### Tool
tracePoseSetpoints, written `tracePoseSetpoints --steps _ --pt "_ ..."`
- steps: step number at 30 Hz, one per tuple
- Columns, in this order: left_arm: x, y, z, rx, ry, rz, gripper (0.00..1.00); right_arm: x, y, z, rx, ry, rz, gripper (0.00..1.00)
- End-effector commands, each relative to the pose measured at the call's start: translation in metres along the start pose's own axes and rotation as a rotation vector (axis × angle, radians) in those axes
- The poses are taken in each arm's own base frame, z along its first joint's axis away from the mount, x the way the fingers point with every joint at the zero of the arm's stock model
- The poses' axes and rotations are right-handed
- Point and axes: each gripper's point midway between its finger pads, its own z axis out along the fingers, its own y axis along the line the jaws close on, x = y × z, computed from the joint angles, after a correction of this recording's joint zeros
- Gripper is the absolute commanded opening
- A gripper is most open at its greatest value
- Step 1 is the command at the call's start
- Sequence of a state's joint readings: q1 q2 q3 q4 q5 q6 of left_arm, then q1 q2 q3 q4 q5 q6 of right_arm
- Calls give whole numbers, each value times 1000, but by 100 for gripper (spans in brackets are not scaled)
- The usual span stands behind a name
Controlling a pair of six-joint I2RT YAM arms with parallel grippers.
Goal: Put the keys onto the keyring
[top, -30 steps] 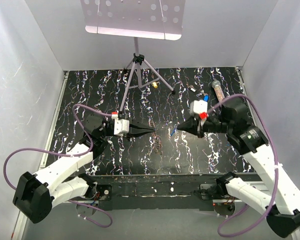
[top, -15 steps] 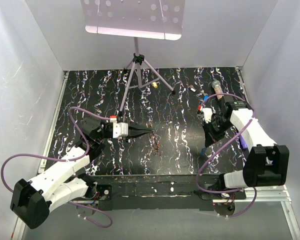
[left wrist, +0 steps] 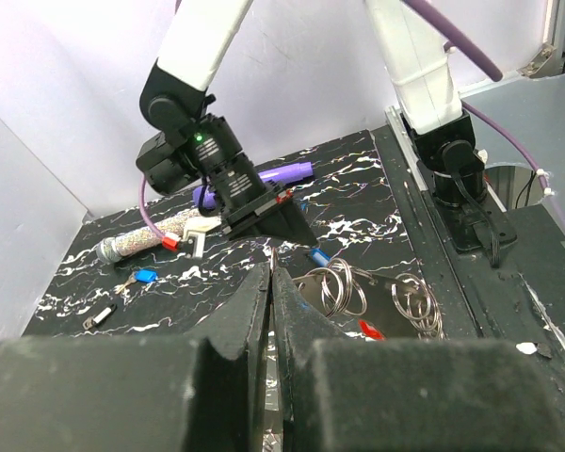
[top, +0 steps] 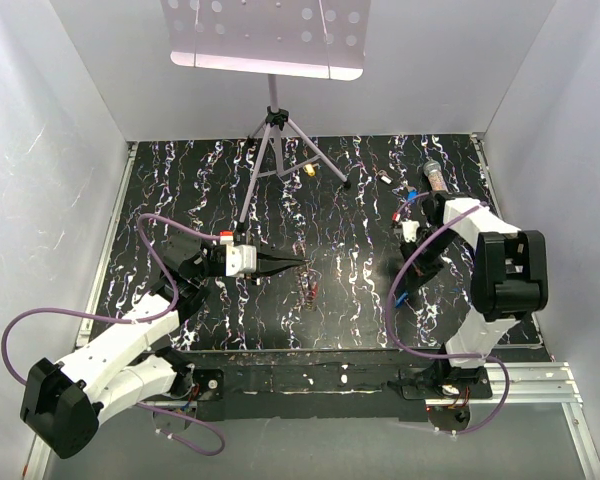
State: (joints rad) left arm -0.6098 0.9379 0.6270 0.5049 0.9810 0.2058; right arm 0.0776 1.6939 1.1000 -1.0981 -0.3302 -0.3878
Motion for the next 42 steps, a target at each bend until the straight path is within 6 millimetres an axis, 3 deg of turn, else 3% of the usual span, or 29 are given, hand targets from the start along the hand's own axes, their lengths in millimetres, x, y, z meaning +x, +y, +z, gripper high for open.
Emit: tracePoseSetpoints --steps 1,8,18,25,30,35,42 --pt "-11 5 -2 -27 -18 44 0 -41 -14 -9 46 -93 26 1" --pt "-8 6 -2 -32 -9 45 0 -74 -23 -3 37 -117 46 1" --pt "-5 6 -1 -27 1 39 0 -98 -37 1 76 -156 45 1" --pt "-2 5 -1 -24 5 33 0 -107 -28 -11 65 -250 -13 1" --pt "-2 6 -2 -28 8 38 0 -92 -8 -29 46 -310 -118 1" --pt "-6 5 -2 -23 -3 43 0 -57 12 -51 72 -353 -246 1" --pt "-11 4 -2 -20 -12 51 0 4 18 -46 84 -282 -264 1"
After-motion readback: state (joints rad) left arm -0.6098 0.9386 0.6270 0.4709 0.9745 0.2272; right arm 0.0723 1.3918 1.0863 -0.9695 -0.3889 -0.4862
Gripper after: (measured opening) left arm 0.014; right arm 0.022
